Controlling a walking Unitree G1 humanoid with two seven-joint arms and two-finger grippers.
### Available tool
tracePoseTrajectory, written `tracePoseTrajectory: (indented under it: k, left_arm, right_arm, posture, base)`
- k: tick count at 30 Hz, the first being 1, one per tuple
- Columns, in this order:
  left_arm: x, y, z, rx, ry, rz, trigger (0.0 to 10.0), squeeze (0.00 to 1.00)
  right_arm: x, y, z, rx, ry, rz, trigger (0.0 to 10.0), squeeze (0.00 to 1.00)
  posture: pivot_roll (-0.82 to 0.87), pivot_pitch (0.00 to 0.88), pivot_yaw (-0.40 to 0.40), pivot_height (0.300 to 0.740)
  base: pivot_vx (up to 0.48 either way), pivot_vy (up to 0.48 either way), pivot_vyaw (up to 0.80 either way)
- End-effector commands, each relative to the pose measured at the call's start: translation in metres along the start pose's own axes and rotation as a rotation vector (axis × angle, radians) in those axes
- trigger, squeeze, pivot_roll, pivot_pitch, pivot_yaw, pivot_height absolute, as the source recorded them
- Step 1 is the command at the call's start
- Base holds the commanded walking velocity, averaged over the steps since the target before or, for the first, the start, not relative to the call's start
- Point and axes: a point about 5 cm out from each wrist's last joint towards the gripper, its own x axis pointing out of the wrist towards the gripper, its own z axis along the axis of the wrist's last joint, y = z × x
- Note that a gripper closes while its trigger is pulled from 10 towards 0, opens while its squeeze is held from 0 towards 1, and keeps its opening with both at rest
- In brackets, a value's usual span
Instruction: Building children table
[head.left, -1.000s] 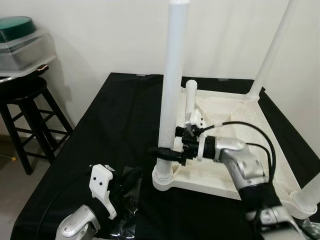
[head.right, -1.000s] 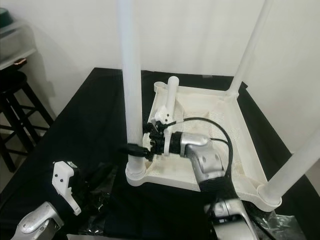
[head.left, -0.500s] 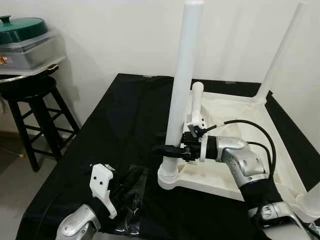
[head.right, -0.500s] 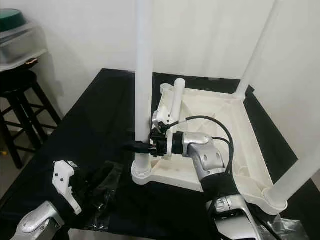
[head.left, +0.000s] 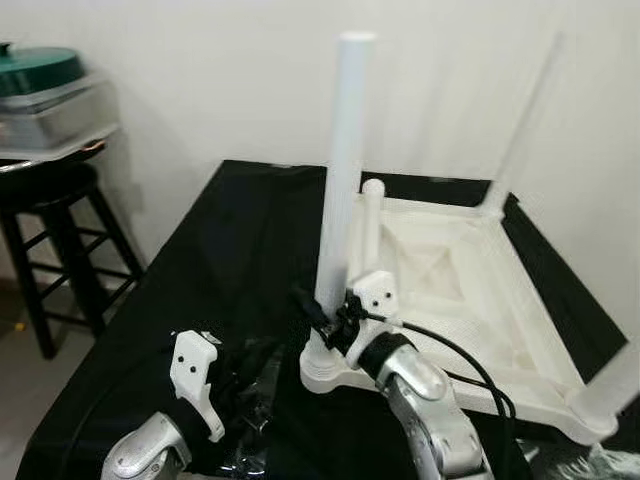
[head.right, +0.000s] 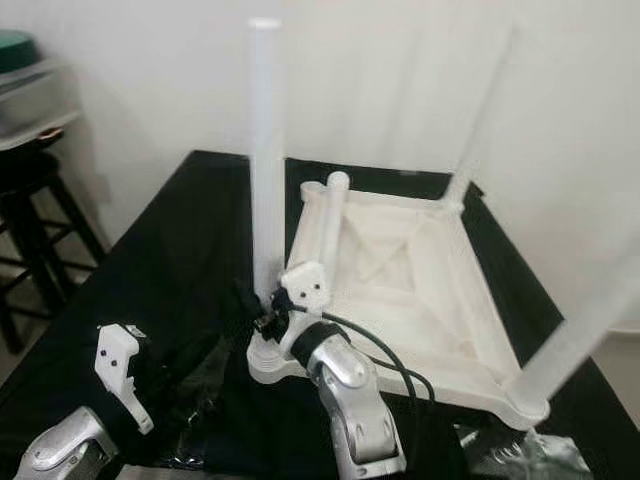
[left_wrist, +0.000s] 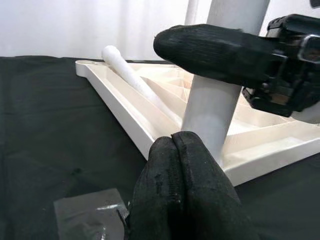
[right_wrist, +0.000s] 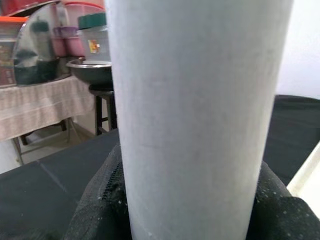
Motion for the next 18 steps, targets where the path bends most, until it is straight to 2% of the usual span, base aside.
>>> tracePoseTrajectory:
  k: [1,4,5,8,9,10,11,14,16,18]
  left_arm:
    - [0.001,0.001,0.000,-0.001,0.006,-0.002,10.0,0.00]
    - [0.001,0.001,0.000,0.005,0.003,0.005,10.0,0.00]
    - [0.001,0.002,0.001,0.011,0.000,0.017,10.0,0.00]
    - [0.001,0.003,0.000,0.012,-0.001,0.018,10.0,0.00]
    - [0.001,0.003,0.000,0.010,-0.001,0.017,10.0,0.00]
    - [0.001,0.003,0.000,0.010,-0.001,0.017,10.0,0.00]
    - [0.002,0.003,0.000,0.008,-0.001,0.015,10.0,0.00]
    - [0.002,0.003,0.000,0.006,-0.001,0.013,10.0,0.00]
    - [0.002,0.003,0.000,0.003,0.000,0.011,10.0,0.00]
    - [0.003,0.003,0.000,0.002,0.000,0.011,10.0,0.00]
  right_arm:
    - [-0.005,-0.001,-0.030,0.039,0.158,-0.010,0.0,0.00]
    - [-0.005,0.000,-0.030,0.037,0.160,-0.010,0.0,0.00]
    - [-0.004,-0.001,-0.033,0.039,0.193,-0.028,10.0,0.00]
    - [-0.004,-0.002,-0.034,0.044,0.198,-0.034,10.0,0.00]
    - [-0.004,0.000,-0.032,0.066,0.184,-0.031,10.0,0.76]
    - [-0.004,0.000,-0.032,0.066,0.184,-0.031,10.0,0.76]
    - [-0.004,0.003,-0.030,0.096,0.173,-0.020,10.0,1.00]
    - [-0.004,0.008,-0.028,0.117,0.163,-0.003,10.0,1.00]
    - [-0.002,0.015,-0.023,0.160,0.145,0.086,10.0,1.00]
    - [-0.001,0.017,-0.020,0.167,0.140,0.124,10.0,1.00]
  posture:
    - [0.00,0.026,-0.052,0.740]
    - [0.00,0.026,-0.052,0.740]
    - [0.00,0.023,-0.055,0.740]
    - [0.00,0.022,-0.055,0.740]
    - [0.00,0.021,-0.053,0.740]
    - [0.00,0.021,-0.053,0.740]
    - [0.00,0.020,-0.051,0.740]
    - [0.01,0.018,-0.048,0.740]
    - [0.01,0.017,-0.046,0.740]
    - [0.01,0.016,-0.047,0.740]
  base:
    - [0.000,0.000,0.00]
    - [0.000,0.000,0.00]
    - [0.000,0.000,0.00]
    - [0.000,0.000,0.00]
    - [0.000,0.000,0.00]
    - [0.000,0.000,0.00]
    - [0.000,0.000,0.00]
    - [0.000,0.000,0.00]
    - [0.000,0.000,0.00]
    - [0.000,0.000,0.00]
